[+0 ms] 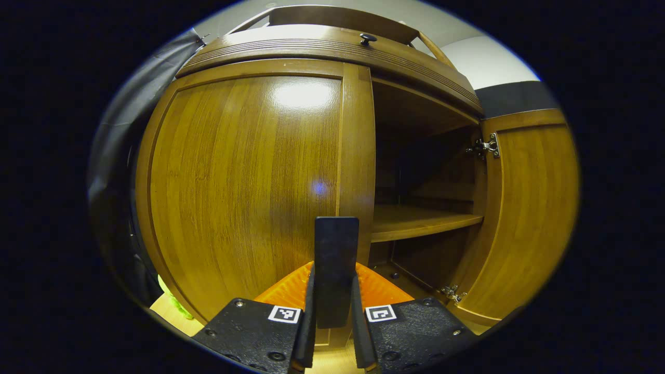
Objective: Open the right door of the double-door shoe cabinet with the right hand, and open the left door with the left hand.
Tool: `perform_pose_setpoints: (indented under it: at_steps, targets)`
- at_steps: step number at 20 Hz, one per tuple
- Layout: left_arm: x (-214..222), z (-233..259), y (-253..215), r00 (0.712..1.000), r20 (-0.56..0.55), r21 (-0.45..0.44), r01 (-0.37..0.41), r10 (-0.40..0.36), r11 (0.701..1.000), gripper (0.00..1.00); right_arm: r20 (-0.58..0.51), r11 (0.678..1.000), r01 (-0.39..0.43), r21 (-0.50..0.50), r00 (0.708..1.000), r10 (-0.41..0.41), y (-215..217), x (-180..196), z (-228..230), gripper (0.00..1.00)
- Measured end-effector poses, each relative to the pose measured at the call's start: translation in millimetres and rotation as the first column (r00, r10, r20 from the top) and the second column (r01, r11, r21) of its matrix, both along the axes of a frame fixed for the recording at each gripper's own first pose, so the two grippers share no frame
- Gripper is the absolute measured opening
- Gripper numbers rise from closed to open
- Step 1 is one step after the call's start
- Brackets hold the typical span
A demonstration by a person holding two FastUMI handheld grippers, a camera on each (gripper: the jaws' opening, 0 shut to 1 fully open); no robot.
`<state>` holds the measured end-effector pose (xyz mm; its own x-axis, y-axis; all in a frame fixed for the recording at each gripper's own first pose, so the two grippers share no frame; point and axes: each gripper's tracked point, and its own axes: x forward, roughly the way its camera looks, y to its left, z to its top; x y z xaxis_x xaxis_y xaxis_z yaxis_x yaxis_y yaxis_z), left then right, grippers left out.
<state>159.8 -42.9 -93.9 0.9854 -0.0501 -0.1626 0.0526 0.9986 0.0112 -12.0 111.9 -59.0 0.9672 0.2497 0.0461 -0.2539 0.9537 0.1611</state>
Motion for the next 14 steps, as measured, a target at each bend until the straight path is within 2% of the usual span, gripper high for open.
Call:
perform_pose_setpoints:
  at_steps: [2,3,6,9,10,14]
  targets:
    - [-17,0,0,1.0,-0.016,0.011,0.009,-0.008,1.0,0.31,-0.013,1.0,-0.002,0.006,1.0,0.002,-4,2,-1,0.94]
    - [-24,1,-1,1.0,-0.019,0.003,0.016,-0.016,1.0,0.31,-0.007,1.0,0.011,0.016,1.0,-0.011,-10,1,3,0.98]
    - [-53,7,3,0.999,-0.022,-0.004,0.045,-0.045,0.999,0.3,0.015,0.999,-0.002,0.035,1.0,0.002,-16,-7,17,0.98]
    - [-84,12,9,0.998,-0.02,0.024,0.063,-0.063,0.998,0.3,0.055,0.999,0.016,0.035,0.998,-0.017,-30,-16,34,0.94]
    - [-94,14,13,0.998,-0.018,0.026,0.068,-0.067,0.997,0.3,0.056,0.999,0.029,0.037,0.998,-0.031,-36,-17,35,1.0]
    - [-132,22,27,0.997,-0.02,0.032,0.069,-0.069,0.997,0.3,0.042,0.997,0.029,0.074,0.999,-0.032,-42,-17,33,0.98]
